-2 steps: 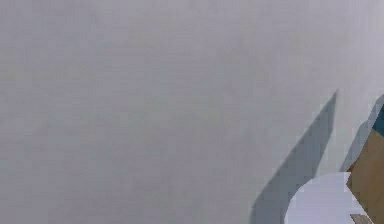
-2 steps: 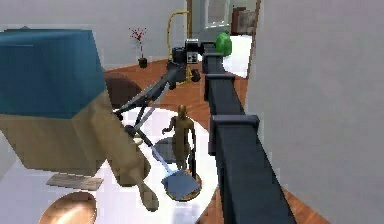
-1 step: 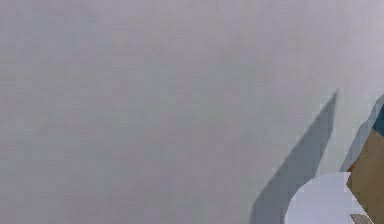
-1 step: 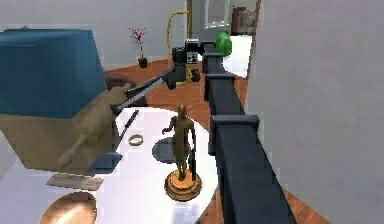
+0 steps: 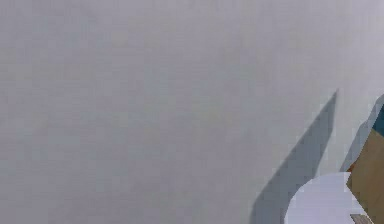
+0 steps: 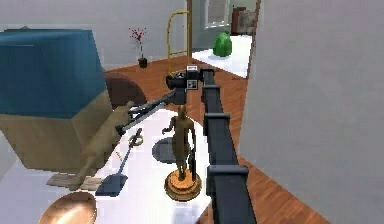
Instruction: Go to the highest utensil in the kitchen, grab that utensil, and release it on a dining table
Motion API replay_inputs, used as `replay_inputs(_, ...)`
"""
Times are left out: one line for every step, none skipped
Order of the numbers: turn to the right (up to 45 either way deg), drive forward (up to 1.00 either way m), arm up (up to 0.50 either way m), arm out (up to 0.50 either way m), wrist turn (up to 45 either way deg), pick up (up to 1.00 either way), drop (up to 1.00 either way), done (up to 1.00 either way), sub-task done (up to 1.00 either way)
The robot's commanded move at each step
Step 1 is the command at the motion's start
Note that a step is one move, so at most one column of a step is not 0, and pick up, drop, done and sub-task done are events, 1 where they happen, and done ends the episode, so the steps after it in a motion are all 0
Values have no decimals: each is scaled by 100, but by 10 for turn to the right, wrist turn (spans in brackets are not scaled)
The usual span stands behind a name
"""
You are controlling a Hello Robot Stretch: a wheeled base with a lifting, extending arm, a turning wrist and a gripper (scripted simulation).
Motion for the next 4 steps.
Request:
replay_inputs(0,0,-32,0,0,0,0,0,0)
replay_inputs(0,0,0,0,0,0,100,0,0)
replay_inputs(0,0,8,0,0,0,0,0,0)
replay_inputs(0,0,0,-8,0,0,0,0,0)
